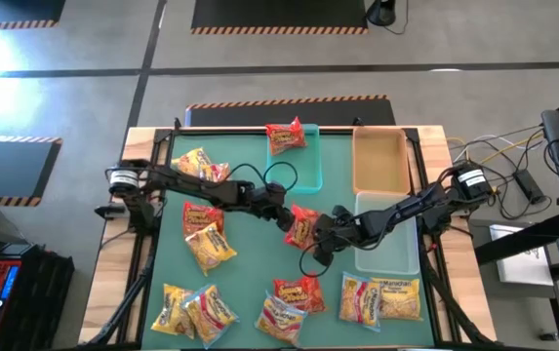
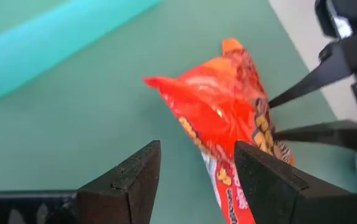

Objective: Sort Maruchan noodles
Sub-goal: Put the orange noodle pack into the green bin

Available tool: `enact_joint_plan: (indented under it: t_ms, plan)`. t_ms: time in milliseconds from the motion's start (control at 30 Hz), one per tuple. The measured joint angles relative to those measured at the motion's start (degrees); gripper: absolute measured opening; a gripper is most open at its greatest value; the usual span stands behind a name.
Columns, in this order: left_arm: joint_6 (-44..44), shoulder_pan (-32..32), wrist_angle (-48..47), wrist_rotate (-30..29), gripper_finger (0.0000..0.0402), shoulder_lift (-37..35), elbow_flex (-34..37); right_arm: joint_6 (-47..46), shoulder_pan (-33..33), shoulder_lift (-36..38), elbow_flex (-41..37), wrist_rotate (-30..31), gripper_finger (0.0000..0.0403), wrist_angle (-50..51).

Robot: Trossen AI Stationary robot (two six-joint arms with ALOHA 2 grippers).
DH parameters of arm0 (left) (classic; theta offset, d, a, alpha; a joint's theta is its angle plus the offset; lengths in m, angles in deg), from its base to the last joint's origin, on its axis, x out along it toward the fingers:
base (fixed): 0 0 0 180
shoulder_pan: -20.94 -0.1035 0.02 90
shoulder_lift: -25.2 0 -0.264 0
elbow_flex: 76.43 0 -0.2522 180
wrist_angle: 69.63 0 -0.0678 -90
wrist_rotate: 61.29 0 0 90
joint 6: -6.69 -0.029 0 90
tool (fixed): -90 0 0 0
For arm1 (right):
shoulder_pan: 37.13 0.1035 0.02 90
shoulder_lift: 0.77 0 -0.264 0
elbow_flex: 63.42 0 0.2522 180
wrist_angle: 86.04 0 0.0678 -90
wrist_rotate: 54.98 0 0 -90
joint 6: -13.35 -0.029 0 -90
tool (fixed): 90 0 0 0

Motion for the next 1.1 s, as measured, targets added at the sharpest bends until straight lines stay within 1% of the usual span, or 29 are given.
enact_joint_plan:
  t_ms: [67, 167, 367, 633, 833, 1100]
  plan:
    - [0.11, -0.03, 0.30, 0.25, 0.0188, -0.46, 0.00, 0.40, 0.00, 0.01, 0.00, -0.02, 0.0123, 0.05]
    - [0.93, 0.60, 1.66, 2.53, 0.0188, -0.61, -0.02, 0.59, 0.00, 0.00, 0.00, 0.00, 0.0123, 0.14]
    - [3.24, 1.97, 2.21, 2.52, 0.0188, 1.80, -0.02, 0.59, 0.00, 0.00, 0.00, 0.03, 0.0123, 0.17]
    - [5.21, 2.29, 11.35, 4.83, 0.0188, 4.99, -0.02, 0.59, 0.00, 0.00, -0.02, 0.08, 0.0123, 0.11]
    - [6.79, 2.29, 11.69, 4.96, 0.0188, 7.17, -0.02, 0.59, 0.00, 0.00, -0.02, 0.09, 0.0123, 0.10]
    - [7.86, 2.25, 14.59, 6.89, 0.0184, 9.03, -0.04, 1.85, 0.00, 0.11, -0.07, 0.11, 0.0123, 0.16]
